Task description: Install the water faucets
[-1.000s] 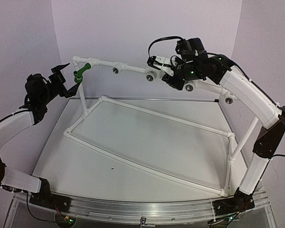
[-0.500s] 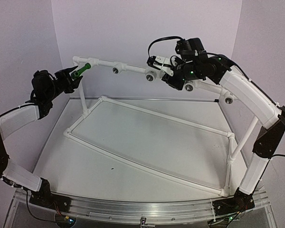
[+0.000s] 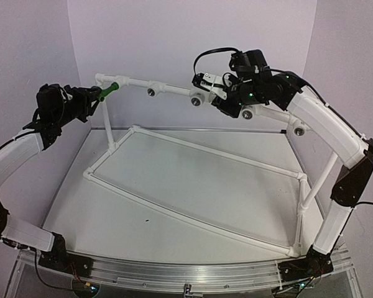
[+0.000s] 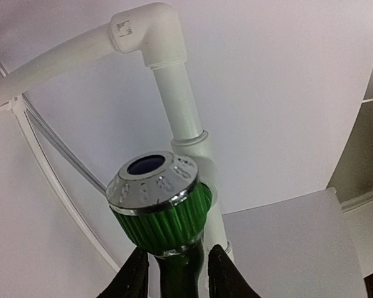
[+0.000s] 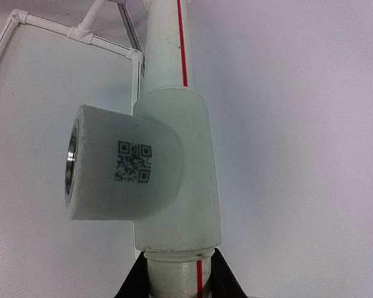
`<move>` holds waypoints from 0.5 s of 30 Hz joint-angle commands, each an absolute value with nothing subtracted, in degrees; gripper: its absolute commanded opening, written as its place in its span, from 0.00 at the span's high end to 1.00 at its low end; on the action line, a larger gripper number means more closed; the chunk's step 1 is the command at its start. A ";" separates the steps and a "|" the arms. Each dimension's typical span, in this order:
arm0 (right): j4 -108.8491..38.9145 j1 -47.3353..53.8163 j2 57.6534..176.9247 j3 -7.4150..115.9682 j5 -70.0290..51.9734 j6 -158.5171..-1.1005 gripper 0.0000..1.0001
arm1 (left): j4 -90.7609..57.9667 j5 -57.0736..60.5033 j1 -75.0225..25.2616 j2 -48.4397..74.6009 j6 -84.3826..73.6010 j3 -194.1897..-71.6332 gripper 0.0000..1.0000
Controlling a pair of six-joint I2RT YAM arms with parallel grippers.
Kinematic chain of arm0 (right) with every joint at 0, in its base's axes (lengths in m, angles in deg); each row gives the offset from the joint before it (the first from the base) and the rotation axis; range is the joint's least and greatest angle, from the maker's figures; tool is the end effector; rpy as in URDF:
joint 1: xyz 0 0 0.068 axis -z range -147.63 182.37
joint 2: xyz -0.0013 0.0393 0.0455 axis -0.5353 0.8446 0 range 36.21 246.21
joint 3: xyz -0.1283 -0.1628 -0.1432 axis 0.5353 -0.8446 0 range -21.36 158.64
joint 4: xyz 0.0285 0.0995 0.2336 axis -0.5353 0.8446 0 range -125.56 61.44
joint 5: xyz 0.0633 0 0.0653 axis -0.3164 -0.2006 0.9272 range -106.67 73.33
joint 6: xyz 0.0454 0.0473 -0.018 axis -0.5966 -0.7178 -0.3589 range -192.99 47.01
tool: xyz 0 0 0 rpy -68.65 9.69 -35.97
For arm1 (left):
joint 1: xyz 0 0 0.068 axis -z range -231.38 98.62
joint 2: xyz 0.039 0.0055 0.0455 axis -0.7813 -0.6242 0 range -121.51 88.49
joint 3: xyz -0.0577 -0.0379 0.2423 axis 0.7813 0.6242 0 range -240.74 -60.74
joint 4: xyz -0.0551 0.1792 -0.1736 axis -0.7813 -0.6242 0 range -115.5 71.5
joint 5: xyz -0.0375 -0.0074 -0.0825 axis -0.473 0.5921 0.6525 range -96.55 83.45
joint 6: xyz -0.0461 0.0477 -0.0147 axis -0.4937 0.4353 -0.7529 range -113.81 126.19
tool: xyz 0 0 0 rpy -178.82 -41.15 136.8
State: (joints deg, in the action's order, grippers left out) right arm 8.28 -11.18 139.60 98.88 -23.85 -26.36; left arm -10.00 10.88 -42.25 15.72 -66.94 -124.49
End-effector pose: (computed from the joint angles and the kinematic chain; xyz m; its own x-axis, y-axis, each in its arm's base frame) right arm 0.2956 0.2714 0.4177 0.2124 -0.7934 -0.5705 -0.6532 0.3190 -0.6867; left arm 0.3128 -0.0668 0.3657 -0.4304 -0.8556 -0.2876 0.1211 0.2610 -0.9577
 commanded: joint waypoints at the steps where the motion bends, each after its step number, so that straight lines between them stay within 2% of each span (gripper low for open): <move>1: 8.82 -11.16 138.93 97.60 -25.94 -36.34 1.00 | -15.06 11.93 -42.47 15.16 -46.16 -131.35 0.67; 10: 8.73 -11.14 138.14 96.80 -26.20 -35.92 1.00 | -14.77 17.60 -42.46 11.66 -34.66 -135.32 0.66; 15: 8.64 -11.15 137.75 96.30 -26.16 -35.82 1.00 | -14.54 17.72 -42.45 11.43 -32.22 -135.45 0.74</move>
